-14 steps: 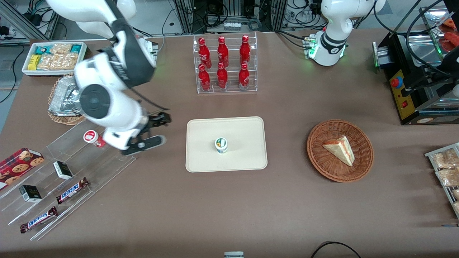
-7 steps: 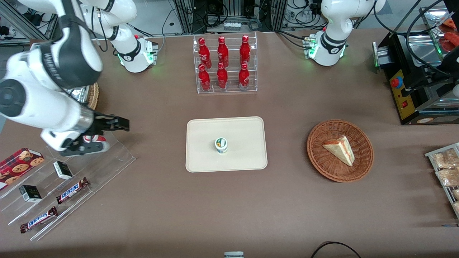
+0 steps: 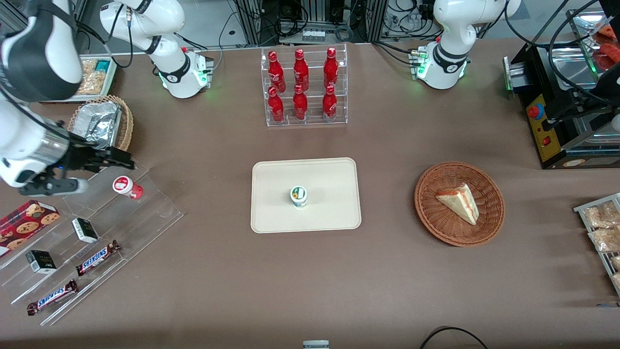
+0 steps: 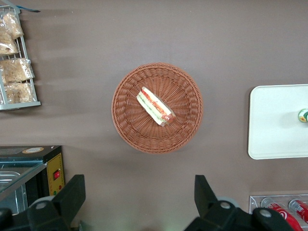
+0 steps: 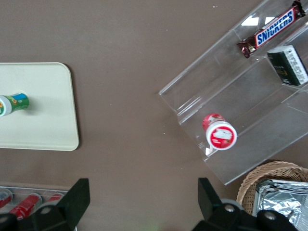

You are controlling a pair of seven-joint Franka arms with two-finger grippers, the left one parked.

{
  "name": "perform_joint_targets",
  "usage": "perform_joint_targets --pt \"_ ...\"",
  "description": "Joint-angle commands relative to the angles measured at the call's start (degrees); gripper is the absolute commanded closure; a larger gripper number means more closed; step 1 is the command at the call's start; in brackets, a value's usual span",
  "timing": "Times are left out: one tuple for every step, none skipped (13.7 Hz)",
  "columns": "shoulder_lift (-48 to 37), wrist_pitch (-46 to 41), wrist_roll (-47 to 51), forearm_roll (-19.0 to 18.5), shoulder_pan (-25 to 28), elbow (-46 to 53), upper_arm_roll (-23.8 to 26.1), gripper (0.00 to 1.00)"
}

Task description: Place green gum on tray

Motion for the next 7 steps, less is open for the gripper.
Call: perform_joint_targets --pt "-3.66 -1.56 -0.84 -2.33 -1.35 -2.46 0.63 0.00" --pt "-4.36 -3.58 -0.66 -2.69 -1.62 -2.37 0.63 0.00" --pt "-5.15 -5.86 -0.57 -2.78 -2.49 -2.28 0.63 0.00" --pt "-5.77 -7.01 -0.57 -2.96 -2.85 -2.20 0.54 0.00" --pt "-6.47 -7.20 -0.57 -4.70 -3.29 -2.11 0.54 0.00" --pt "-6.74 -7.20 -0.57 -6.20 -3.29 -1.85 0.63 0.00" --pt "-6.74 -7.11 -0.57 -6.65 -3.29 -1.67 0.71 0.00"
